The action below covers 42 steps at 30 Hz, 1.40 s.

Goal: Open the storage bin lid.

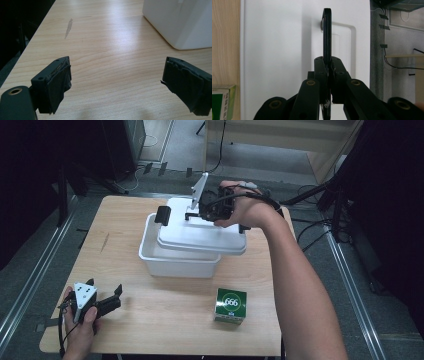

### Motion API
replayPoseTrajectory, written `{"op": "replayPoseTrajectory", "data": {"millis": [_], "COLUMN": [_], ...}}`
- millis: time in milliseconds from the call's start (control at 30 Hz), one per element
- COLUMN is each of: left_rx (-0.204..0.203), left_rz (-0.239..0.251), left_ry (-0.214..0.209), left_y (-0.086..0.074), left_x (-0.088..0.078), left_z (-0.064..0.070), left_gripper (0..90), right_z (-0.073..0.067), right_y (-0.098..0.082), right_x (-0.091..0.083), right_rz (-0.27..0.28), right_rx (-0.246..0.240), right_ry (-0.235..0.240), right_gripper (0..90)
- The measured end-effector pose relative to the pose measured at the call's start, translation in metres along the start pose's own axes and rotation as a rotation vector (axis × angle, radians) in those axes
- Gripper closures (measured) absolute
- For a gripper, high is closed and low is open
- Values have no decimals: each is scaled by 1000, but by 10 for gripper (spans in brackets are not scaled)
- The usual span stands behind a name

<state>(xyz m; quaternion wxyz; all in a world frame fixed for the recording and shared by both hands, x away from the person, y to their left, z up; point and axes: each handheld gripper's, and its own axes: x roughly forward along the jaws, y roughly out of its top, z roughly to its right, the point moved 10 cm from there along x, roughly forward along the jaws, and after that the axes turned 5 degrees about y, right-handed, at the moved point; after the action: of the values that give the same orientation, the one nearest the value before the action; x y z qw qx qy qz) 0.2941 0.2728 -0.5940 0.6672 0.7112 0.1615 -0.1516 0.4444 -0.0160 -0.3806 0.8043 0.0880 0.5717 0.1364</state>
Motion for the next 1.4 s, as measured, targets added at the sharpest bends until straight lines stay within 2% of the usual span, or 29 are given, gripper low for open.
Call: {"op": "replayPoseTrajectory", "data": {"millis": [467, 867, 1400], "left_rx": [1, -11, -3], "left_rz": [0, 4, -1], "left_ry": [-1, 2, 3], "left_y": [0, 0, 0], "left_x": [0, 1, 1], "left_z": [0, 0, 0], "left_gripper": [90, 90, 90], "right_z": [-4, -10, -21], "right_y": [-43, -81, -137], "right_x": [-26, -44, -58], "right_rz": [2, 6, -21], "right_rx": [25, 66, 128], "right_ry": [-17, -25, -31], "right_gripper": [861, 861, 861]}}
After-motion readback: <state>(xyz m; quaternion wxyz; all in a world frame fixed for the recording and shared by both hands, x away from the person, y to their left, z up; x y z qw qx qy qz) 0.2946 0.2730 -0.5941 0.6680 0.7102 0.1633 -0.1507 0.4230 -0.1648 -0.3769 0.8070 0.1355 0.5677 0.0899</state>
